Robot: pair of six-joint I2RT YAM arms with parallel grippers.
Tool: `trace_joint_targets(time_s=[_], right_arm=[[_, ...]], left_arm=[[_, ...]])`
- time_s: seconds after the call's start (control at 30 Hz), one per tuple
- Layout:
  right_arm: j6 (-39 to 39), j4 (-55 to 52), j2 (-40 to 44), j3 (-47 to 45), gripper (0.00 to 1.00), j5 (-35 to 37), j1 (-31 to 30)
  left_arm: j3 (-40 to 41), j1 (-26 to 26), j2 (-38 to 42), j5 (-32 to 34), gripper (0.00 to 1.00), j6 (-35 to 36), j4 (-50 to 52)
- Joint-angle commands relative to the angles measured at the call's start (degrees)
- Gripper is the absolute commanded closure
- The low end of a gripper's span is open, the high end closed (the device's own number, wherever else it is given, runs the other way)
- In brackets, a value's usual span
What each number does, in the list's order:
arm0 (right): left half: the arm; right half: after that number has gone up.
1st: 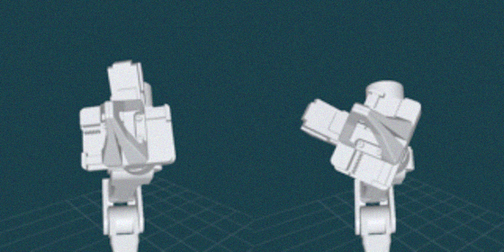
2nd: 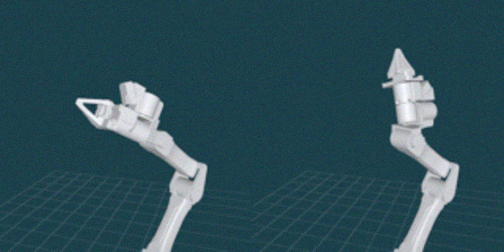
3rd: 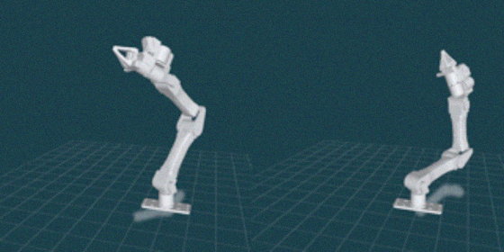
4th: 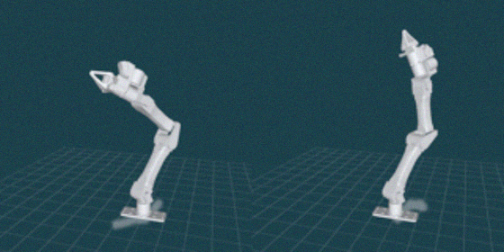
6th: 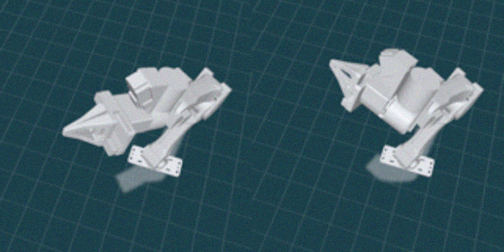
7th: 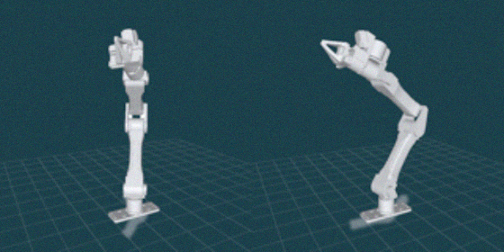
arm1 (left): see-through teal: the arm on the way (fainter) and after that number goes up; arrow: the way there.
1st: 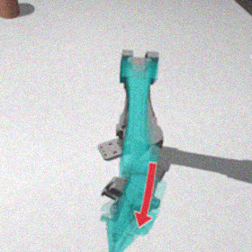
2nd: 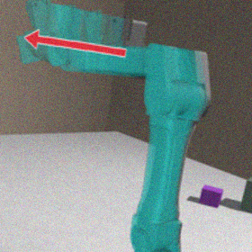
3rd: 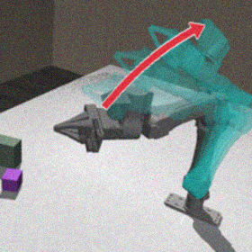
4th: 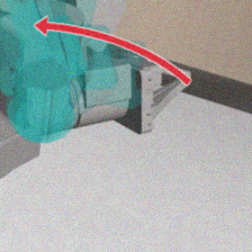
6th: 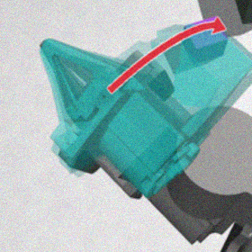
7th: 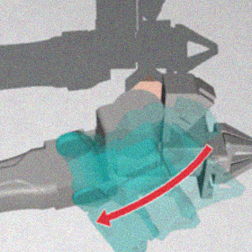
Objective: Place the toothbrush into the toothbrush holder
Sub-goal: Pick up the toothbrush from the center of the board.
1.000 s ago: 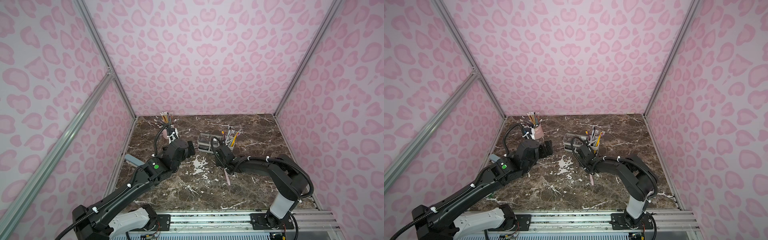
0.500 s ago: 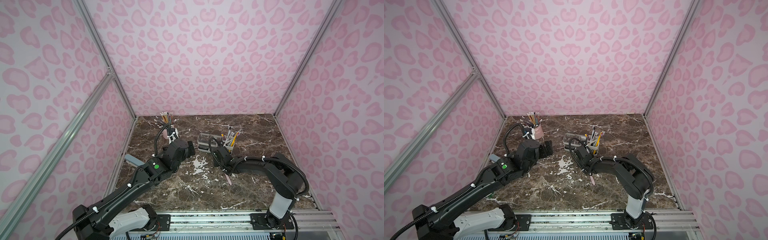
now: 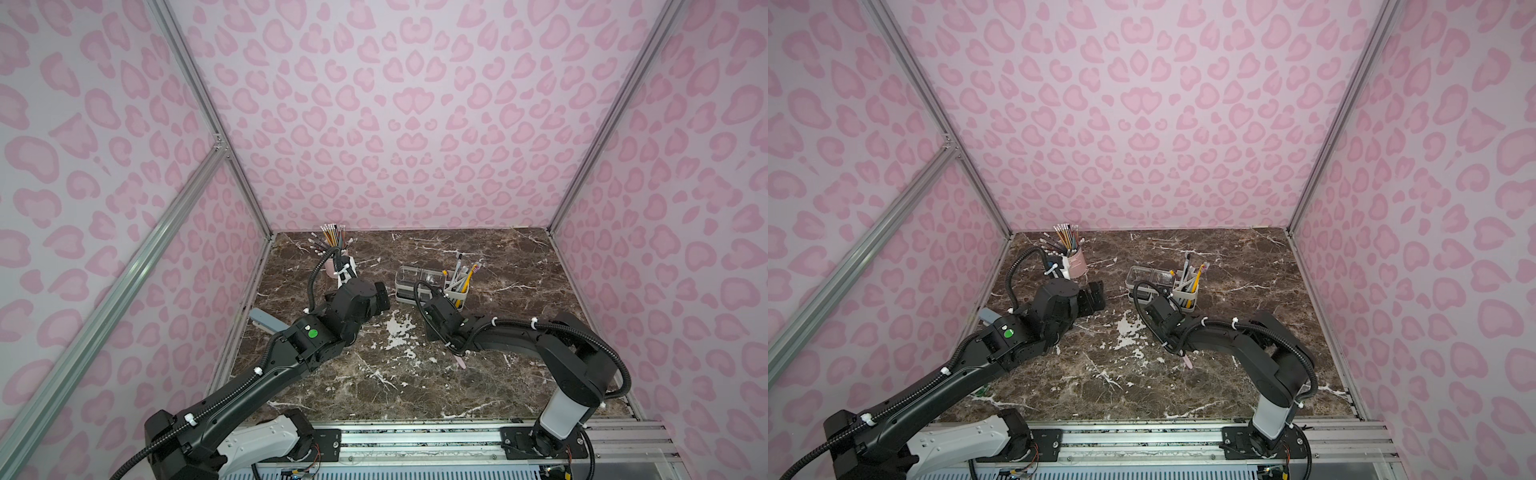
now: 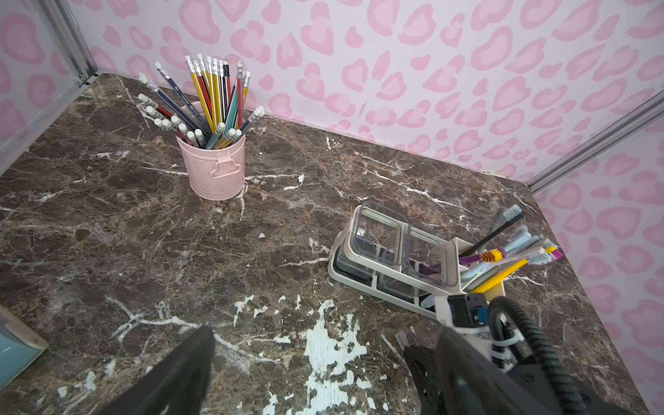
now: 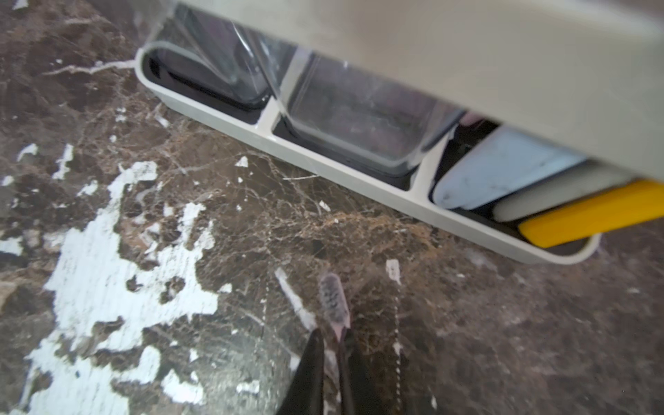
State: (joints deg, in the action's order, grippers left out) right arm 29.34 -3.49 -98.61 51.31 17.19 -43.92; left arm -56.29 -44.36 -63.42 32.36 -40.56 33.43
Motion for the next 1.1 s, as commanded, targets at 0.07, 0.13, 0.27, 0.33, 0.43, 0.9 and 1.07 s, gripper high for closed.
trace_joint_targets(time_s=[0.07,0.13,0.27,0.33,0.43,0.9,1.07], right_arm=[[1.2,-0.8,1.9,-0.3,0.85,0.7,-0.4],[1.4,-1.0,2.3,-0.5,0.86,0.5,-0.5],[0.8,0.1,3.1,-1.6,0.85,1.0,-0.7],[-0.2,0.6,3.0,-1.8,0.8,1.1,-0.7],[-1.7,1.2,2.9,-1.6,0.64,1.4,-0.8],[-5.3,4.1,-1.4,0.2,0.51,-1.0,0.7],[-5.6,4.5,-3.5,1.2,0.55,-1.6,1.0]], left_arm=[[0.2,0.0,0.5,0.8,0.02,-0.5,-0.6],[0.2,0.0,0.5,0.9,0.02,-0.6,-0.7],[0.2,0.0,0.7,0.7,0.02,-0.6,-0.7],[0.3,0.0,0.7,0.8,0.02,-0.7,-0.7],[0.3,0.0,0.8,0.9,0.02,-0.8,-0.7],[0.8,0.0,1.6,1.7,0.02,-1.1,-0.7],[0.8,0.0,1.6,1.8,0.02,-1.1,-0.8]])
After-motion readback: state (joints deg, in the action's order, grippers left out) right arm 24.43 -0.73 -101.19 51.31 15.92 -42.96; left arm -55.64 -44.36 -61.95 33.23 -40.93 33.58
